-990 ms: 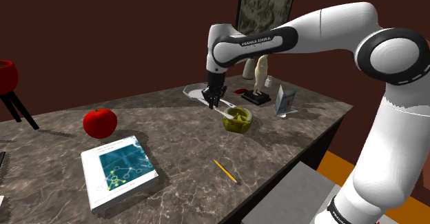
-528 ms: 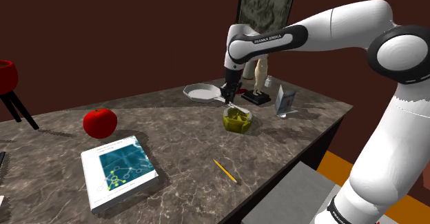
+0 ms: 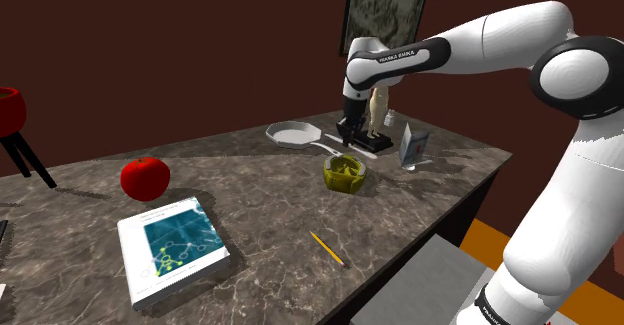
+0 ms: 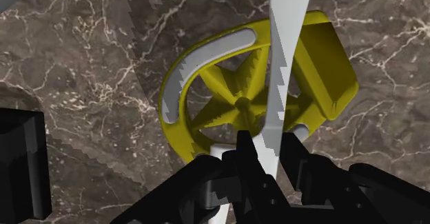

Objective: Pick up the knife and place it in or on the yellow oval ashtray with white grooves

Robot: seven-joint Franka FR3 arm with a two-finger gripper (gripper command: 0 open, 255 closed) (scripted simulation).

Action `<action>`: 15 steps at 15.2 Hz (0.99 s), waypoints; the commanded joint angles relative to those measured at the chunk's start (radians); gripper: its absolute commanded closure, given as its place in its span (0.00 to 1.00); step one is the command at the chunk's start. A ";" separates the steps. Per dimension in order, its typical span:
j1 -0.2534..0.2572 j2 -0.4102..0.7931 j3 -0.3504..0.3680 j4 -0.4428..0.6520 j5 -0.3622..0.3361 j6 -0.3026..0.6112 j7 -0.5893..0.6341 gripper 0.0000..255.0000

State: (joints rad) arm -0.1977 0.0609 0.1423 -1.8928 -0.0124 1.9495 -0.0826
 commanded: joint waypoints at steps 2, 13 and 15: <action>-0.002 0.009 -0.002 -0.026 -0.001 0.035 -0.004 1.00; -0.001 0.058 -0.003 -0.117 -0.010 0.175 0.002 1.00; -0.001 0.064 -0.003 -0.125 -0.011 0.189 0.003 1.00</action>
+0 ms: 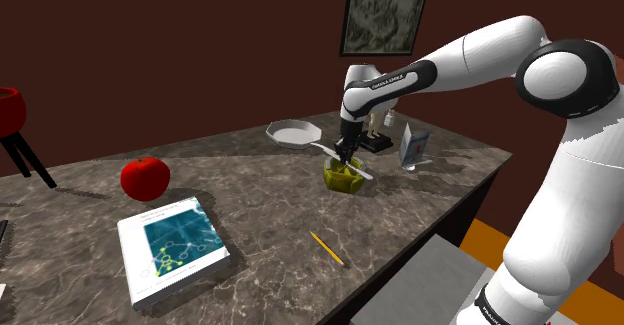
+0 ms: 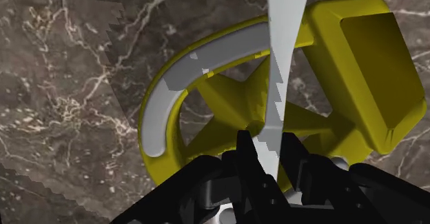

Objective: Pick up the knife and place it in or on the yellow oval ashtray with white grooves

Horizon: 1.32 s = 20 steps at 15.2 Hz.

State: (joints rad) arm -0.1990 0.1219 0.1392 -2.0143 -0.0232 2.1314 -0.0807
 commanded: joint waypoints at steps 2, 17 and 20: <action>0.001 0.003 0.000 -0.003 -0.001 0.007 0.001 1.00; -0.001 -0.042 0.001 0.071 0.008 -0.113 -0.005 0.00; -0.001 -0.042 0.001 0.071 0.008 -0.113 -0.005 0.00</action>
State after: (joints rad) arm -0.1996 0.0810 0.1402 -1.9439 -0.0157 2.0211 -0.0854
